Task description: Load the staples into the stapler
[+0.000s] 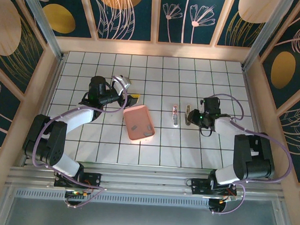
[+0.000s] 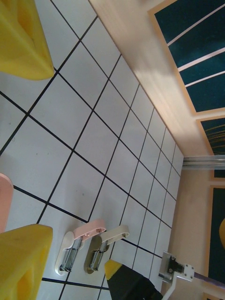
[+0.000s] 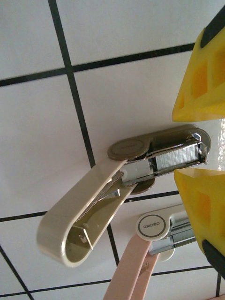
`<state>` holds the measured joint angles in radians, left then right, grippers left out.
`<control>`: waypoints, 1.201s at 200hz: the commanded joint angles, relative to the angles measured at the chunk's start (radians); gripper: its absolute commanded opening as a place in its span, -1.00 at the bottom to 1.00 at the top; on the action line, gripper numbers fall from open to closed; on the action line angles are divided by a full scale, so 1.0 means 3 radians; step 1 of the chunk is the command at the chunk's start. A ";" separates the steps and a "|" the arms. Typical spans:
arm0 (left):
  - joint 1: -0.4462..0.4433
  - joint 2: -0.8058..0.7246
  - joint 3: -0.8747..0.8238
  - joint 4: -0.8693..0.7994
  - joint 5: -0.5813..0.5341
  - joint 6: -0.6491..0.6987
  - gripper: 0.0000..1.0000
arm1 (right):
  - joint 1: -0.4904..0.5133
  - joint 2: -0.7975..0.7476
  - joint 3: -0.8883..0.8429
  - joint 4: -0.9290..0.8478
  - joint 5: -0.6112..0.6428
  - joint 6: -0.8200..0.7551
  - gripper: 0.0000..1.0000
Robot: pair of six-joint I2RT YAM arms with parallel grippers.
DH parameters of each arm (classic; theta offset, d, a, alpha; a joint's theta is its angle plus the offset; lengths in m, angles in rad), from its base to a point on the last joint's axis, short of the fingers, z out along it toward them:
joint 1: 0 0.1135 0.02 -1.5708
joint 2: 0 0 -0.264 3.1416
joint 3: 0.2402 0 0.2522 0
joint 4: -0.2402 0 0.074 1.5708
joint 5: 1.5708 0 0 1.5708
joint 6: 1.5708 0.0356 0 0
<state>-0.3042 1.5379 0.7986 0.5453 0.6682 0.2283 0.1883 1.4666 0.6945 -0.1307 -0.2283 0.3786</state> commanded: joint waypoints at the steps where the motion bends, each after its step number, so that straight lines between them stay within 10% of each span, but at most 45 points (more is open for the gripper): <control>1: -0.0018 -0.0069 0.0053 -0.0003 0.0015 0.0018 0.60 | -0.0035 0.0093 -0.0024 0.0075 -0.0121 0.0075 -0.37; 107: -0.0023 -0.0059 0.0068 -0.0026 0.0005 0.0026 0.60 | -0.0042 0.0111 -0.0014 0.0022 -0.0010 0.0087 -0.48; 129: -0.0125 0.0025 0.0288 -0.0373 -0.0486 -0.0036 0.60 | -0.0089 -0.0084 -0.0039 0.0023 -0.0023 0.0155 -0.41; 240: -0.0832 0.0825 0.1669 -0.1297 -0.0848 -0.0438 0.62 | -0.0852 -0.1004 -0.0988 0.0717 -0.1133 0.1033 -0.36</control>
<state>-0.5087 1.6978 1.1767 0.2550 0.4397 0.1631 -0.0418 1.2015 0.4702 -0.0097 -0.4500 0.5789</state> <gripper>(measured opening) 0.812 0.316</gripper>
